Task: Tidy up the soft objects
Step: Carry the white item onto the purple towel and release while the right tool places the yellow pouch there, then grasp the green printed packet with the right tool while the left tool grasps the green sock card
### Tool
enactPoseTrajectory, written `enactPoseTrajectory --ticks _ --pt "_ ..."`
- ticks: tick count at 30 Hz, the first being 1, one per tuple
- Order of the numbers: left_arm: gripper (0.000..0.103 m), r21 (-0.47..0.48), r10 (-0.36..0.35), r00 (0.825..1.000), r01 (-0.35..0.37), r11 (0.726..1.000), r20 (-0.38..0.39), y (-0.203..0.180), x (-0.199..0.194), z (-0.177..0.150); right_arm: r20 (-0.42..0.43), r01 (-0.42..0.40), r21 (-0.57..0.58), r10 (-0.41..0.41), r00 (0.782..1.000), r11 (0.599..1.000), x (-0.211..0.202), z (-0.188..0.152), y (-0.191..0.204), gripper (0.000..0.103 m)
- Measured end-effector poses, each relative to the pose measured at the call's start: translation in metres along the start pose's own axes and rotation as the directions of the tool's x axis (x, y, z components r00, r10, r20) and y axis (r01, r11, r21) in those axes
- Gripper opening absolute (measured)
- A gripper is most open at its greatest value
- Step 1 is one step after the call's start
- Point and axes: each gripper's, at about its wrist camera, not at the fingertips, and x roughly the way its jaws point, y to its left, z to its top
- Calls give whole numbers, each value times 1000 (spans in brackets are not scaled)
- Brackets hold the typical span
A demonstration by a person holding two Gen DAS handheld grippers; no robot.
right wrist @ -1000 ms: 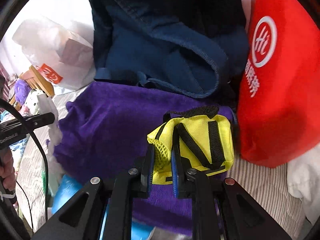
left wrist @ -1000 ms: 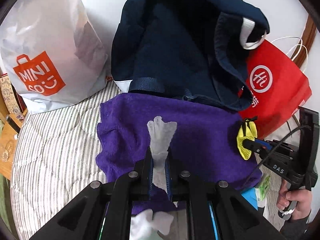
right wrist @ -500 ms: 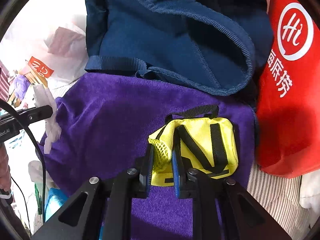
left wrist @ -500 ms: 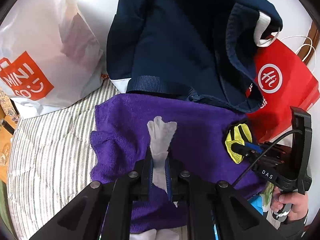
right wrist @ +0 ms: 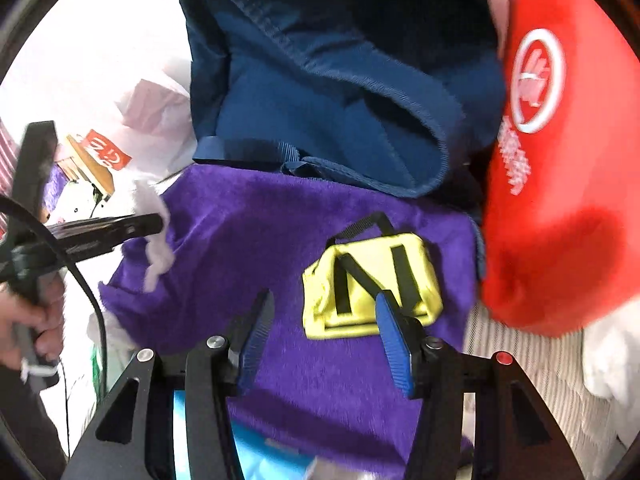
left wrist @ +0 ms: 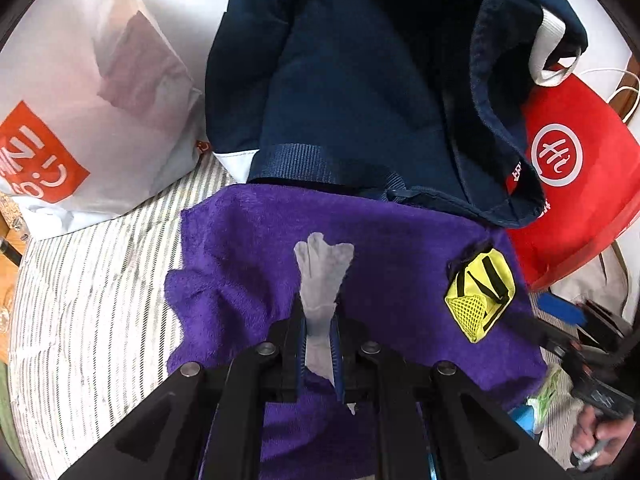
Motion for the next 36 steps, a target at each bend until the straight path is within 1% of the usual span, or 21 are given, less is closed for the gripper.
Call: enactPoseTrajectory --ticks 3,8,10,12,13,15,16,19,24,28,30,33,35,36 --pt "11 -1 5 1000 -5 1000 -4 -2 7 2 20 5 22 -6 1000 1000 -20 -14 -6 53" --pt "11 -9 5 1000 -5 1000 -4 -5 14 4 23 11 76 -13 1000 997 -44 -37 -19 53" --pt "19 -3 8 1000 -8 1000 -6 -7 16 5 20 21 91 -23 1000 996 -50 -45 -23 53" --pt "37 -9 29 999 -29 1000 -16 -8 19 8 11 25 108 -27 1000 994 -54 -52 -27 53" --pt "41 -13 31 999 -32 999 -20 -8 21 8 4 27 118 -27 1000 993 -55 -57 -29 53" --pt "56 -15 30 1000 -30 999 -7 -9 19 8 -6 27 130 -27 1000 991 -57 -65 -32 53" --pt "58 -13 36 999 -36 999 3 -11 16 7 -13 31 138 -29 999 990 -58 -72 -34 53" --pt "59 -4 63 998 -63 998 11 -12 9 3 -30 46 149 -42 999 988 -60 -83 -37 53" --pt "60 2 64 998 -64 998 27 -11 -13 -6 -32 75 154 -70 997 985 -73 -98 -45 53" --pt "60 18 66 997 -66 998 49 -17 -35 -15 -26 90 188 -86 996 978 -86 -113 -57 57" --pt "60 17 62 996 -63 998 58 -19 -46 -21 -33 96 197 -91 995 976 -89 -119 -60 57" --pt "63 8 56 996 -56 998 71 -23 -62 -31 -44 136 199 -129 991 970 -96 -134 -66 58" --pt "64 12 58 995 -59 998 85 -26 -73 -40 -44 132 204 -126 991 970 -99 -143 -69 63" --pt "65 12 59 994 -61 998 93 -27 -79 -46 -41 132 203 -127 991 970 -100 -147 -71 64"
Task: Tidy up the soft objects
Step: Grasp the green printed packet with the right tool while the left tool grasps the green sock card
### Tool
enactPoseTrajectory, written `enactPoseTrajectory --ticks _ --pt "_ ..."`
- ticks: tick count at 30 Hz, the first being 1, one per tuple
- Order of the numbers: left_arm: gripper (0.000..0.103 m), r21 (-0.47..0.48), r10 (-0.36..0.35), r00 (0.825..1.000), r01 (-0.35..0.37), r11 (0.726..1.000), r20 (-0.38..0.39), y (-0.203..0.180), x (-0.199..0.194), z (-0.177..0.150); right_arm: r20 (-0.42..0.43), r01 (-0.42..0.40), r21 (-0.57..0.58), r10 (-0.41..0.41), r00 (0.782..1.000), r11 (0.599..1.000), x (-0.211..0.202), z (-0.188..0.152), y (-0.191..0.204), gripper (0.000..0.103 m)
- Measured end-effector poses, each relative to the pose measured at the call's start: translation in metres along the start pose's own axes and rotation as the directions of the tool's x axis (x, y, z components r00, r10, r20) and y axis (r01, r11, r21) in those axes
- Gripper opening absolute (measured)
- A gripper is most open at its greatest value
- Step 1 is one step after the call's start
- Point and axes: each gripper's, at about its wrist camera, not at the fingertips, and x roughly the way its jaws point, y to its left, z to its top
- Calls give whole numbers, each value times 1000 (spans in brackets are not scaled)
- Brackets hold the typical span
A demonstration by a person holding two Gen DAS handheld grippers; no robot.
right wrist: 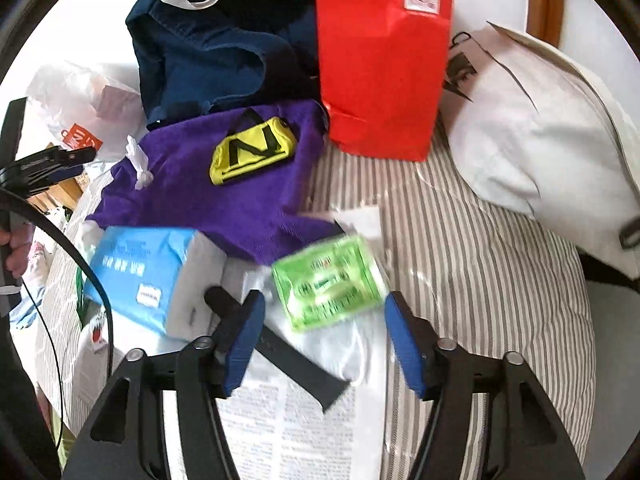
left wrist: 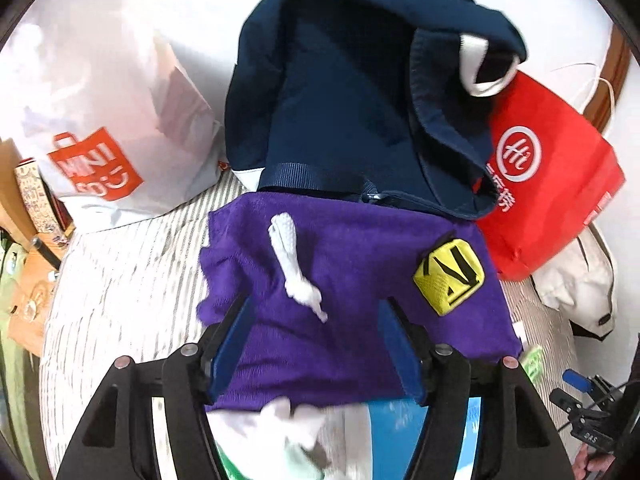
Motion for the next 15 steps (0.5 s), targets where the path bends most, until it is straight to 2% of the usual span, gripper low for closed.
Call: enactPoseTrajectory --ticks 3,5,7,11,15 --pt "65 -8 -5 1000 5 1000 8 0 -14 -13 3 -3 -21 4 1000 1000 5 -5 -3 71" --pt "65 -5 7 1000 -7 1000 8 -1 -23 -25 29 -4 -46 5 1000 999 10 -4 -3 80" --pt "65 -5 16 1000 -16 1000 6 -1 -31 -34 42 2 -73 2 999 997 16 1 -1 83" --pt "66 1 38 999 -38 999 6 -1 -46 -54 36 -9 -129 14 999 992 32 7 8 87" --pt "67 -14 51 999 -51 999 2 2 -59 -70 0 50 -191 -51 999 980 56 7 18 87"
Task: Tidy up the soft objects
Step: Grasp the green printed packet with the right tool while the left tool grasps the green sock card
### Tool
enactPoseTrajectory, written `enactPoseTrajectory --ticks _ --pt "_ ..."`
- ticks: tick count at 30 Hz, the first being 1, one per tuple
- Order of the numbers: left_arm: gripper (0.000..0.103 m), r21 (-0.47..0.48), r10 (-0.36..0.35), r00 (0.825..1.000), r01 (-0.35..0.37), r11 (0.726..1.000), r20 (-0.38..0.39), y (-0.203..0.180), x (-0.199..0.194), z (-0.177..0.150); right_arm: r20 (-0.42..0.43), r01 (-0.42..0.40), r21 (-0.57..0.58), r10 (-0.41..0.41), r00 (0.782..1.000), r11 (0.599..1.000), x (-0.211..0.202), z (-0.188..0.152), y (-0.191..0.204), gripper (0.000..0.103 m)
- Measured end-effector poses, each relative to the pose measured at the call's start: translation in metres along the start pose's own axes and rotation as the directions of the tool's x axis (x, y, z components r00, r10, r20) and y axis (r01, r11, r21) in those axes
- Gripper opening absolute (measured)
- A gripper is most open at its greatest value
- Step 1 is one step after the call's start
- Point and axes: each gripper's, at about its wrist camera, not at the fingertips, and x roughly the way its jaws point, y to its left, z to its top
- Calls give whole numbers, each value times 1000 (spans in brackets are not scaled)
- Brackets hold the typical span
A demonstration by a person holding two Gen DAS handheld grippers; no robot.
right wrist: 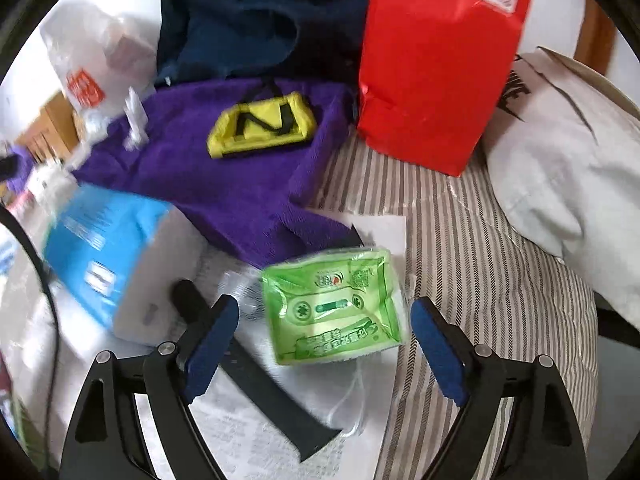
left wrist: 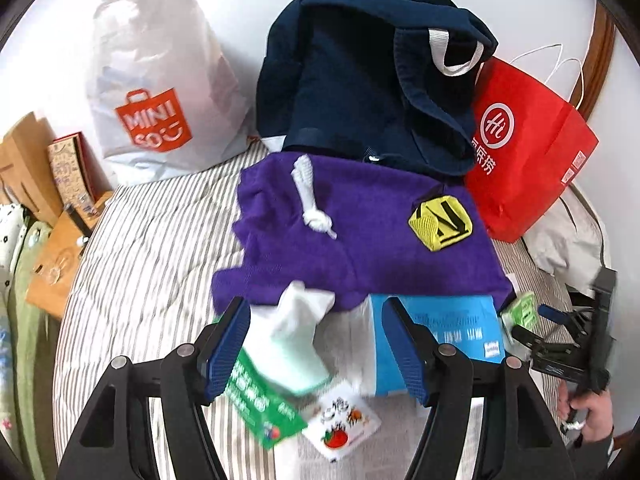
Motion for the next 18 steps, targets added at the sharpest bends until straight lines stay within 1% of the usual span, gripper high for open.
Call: enactPoseTrajectory --ticks 1,4,6,11,18 --pt "67 -1 4 1000 -4 1000 -2 1 -2 -3 -23 17 -15 -17 1000 1000 9 -1 2 87" --pt "68 -9 12 1000 -12 1000 2 5 -8 -14 -34 18 -14 -18 999 1000 19 -4 -1 86" --pt "68 -21 16 1000 -16 1000 -4 10 -9 -22 -16 0 9 0 1000 1000 17 -6 -5 78" --pt "68 -36 24 999 -25 999 -33 20 -2 -38 26 -79 85 77 997 993 -1 -8 -19 77" --pt "68 -42 9 998 -12 999 -68 27 15 -54 62 -72 89 66 996 993 -34 -12 -15 77"
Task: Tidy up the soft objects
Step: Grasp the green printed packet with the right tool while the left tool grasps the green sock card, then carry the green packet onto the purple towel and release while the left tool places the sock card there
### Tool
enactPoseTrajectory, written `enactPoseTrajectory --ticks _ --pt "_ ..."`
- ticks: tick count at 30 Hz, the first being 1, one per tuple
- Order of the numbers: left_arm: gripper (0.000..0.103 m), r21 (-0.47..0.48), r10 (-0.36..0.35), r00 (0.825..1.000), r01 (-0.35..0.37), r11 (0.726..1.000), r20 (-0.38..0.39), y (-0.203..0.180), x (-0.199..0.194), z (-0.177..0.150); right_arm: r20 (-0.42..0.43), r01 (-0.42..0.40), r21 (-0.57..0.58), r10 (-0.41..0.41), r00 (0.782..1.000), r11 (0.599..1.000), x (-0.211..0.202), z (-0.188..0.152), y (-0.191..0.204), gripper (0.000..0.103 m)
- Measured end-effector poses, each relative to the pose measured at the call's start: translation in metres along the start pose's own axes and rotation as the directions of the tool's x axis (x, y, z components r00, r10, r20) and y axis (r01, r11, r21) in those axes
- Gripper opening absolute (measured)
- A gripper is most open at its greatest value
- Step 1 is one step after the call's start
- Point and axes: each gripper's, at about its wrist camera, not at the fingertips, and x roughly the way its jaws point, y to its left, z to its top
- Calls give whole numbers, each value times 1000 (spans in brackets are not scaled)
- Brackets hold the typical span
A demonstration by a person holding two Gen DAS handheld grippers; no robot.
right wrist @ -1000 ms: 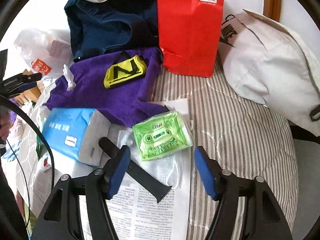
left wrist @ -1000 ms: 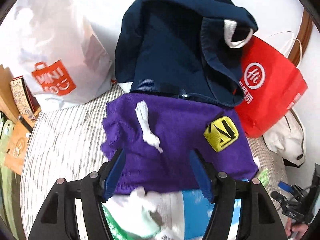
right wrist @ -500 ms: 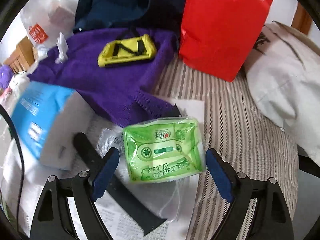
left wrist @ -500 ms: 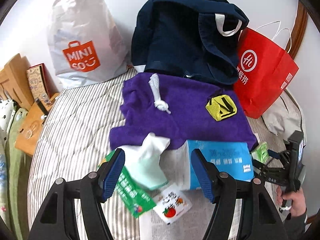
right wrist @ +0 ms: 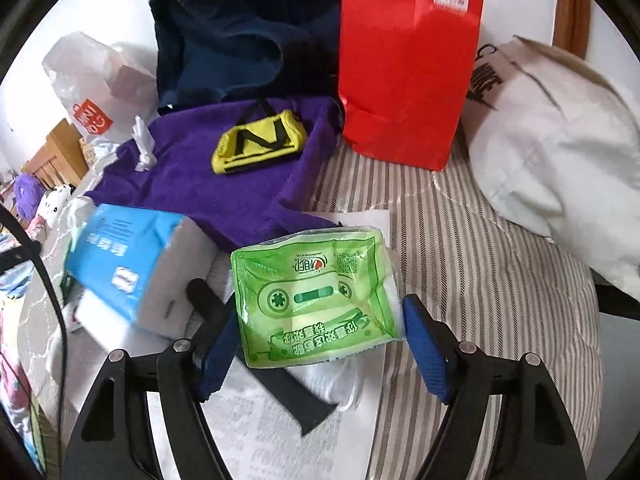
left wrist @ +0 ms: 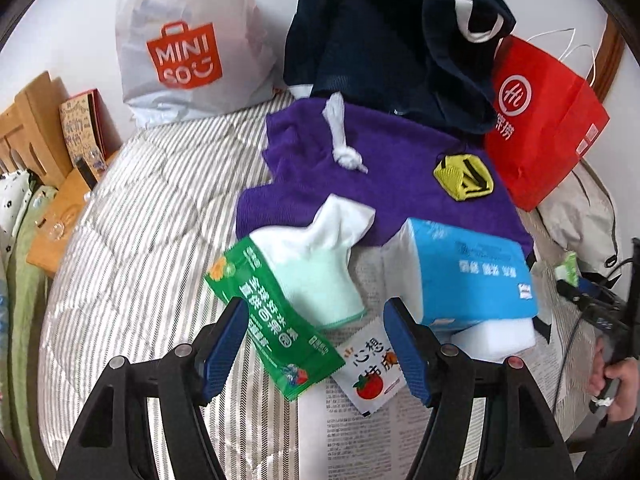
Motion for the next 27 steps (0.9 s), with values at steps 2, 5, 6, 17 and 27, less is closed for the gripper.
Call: enactPoseTrajectory --ticks 2,5,6,17,27 --pt "68 -2 -4 1000 4 1000 -10 2 6 -3 20 -7 7 7 1000 1000 -13 -3 5 77" --pt "68 0 0 1000 0 1000 -24 5 13 -7 36 -13 9 13 999 1000 -28 -9 14 77" --pt "68 2 2 1000 -2 1000 -27 6 16 -9 43 -15 10 15 999 1000 -33 -12 17 77" --pt "75 6 32 997 -31 999 -69 5 40 -22 29 -61 22 60 998 998 -53 -41 41 77" --pt "47 -11 61 995 -62 998 -80 14 50 -27 -18 -60 17 61 998 998 -44 -53 46 77"
